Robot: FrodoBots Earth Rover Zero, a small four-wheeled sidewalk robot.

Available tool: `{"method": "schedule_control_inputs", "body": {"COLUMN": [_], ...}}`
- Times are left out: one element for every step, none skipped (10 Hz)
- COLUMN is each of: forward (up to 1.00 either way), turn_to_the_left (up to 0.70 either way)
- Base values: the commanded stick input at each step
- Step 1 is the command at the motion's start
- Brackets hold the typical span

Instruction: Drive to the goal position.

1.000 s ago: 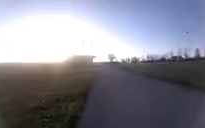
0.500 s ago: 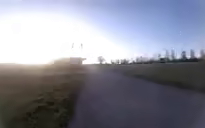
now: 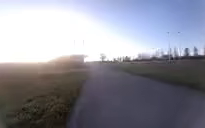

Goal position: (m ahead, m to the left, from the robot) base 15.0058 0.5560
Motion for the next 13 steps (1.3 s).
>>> {"method": "schedule_control_inputs", "body": {"forward": [1.0,1.0,1.0,1.0,1.0,1.0,1.0,1.0,1.0,1.0,1.0,1.0,1.0], "turn_to_the_left": [0.0,0.0,0.0,0.0,0.0,0.0,0.0,0.0,0.0,0.0,0.0,0.0,0.0]}}
